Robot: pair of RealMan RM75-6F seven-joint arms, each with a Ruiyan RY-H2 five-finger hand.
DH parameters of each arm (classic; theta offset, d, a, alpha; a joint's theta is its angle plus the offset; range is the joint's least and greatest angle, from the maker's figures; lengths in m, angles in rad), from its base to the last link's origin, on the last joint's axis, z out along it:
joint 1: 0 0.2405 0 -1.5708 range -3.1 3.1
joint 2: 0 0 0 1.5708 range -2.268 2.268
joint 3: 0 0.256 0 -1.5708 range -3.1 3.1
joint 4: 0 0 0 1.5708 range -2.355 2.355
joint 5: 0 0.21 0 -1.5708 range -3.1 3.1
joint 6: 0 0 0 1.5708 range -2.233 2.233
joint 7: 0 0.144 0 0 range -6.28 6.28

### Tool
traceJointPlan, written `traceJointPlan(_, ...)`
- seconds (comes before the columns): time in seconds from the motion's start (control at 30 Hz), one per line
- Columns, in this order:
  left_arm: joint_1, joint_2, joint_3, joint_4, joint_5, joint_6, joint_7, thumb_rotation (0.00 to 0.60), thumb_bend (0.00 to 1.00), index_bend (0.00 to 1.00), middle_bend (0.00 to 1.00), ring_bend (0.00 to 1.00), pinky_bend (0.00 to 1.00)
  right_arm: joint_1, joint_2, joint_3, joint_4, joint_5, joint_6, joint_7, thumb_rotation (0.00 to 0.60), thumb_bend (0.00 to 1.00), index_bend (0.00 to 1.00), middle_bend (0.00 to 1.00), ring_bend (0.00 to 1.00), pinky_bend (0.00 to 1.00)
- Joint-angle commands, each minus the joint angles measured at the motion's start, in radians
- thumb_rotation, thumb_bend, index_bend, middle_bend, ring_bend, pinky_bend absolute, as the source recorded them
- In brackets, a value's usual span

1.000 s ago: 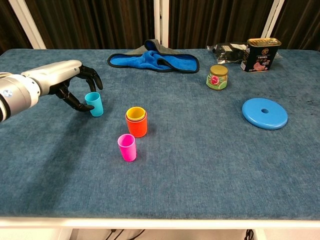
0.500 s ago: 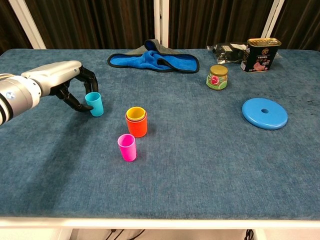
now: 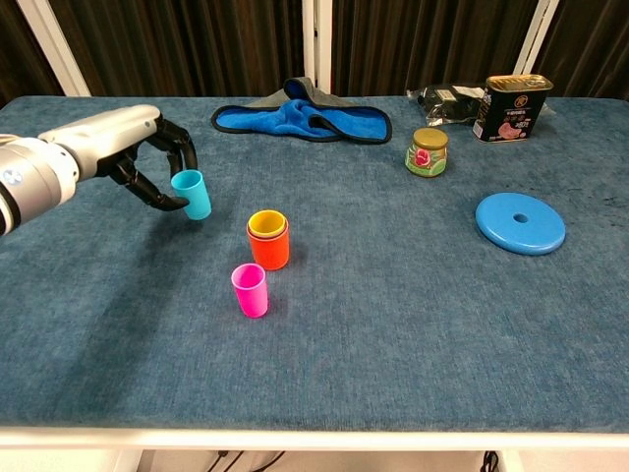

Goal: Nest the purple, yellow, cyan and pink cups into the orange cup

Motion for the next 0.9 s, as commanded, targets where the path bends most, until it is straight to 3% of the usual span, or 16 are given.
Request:
traceJointPlan(0.03, 0.000, 0.047, -0.014, -0.120, 0.029, 0.044, 0.037, 0.600, 0.25, 0.51, 0.52, 0.22, 0.12, 0.002, -0.002, -0.001, -0.001, -0.003, -0.002, -0.003, 0.600, 0.30, 0.00, 0.00, 0.00, 0.00)
traceJointPlan(0.2, -0.001, 0.073, -0.013, -0.259, 0.030, 0.095, 0.120, 0.600, 0.25, 0.53, 0.53, 0.23, 0.13, 0.001, -0.004, -0.003, -0.001, -0.006, -0.001, -0.005, 0.600, 0.30, 0.00, 0.00, 0.00, 0.00)
traceJointPlan(0.4, -0.003, 0.065, 0.008, -0.335, 0.031, 0.126, 0.180, 0.600, 0.25, 0.53, 0.54, 0.23, 0.13, -0.004, -0.005, -0.009, 0.002, -0.016, 0.009, -0.003, 0.600, 0.30, 0.00, 0.00, 0.00, 0.00)
traceJointPlan(0.9, -0.021, -0.055, 0.026, -0.242, 0.031, 0.112, 0.148, 0.600, 0.25, 0.53, 0.54, 0.24, 0.13, -0.003, -0.012, -0.008, 0.023, -0.010, 0.003, 0.019, 0.600, 0.30, 0.00, 0.00, 0.00, 0.00)
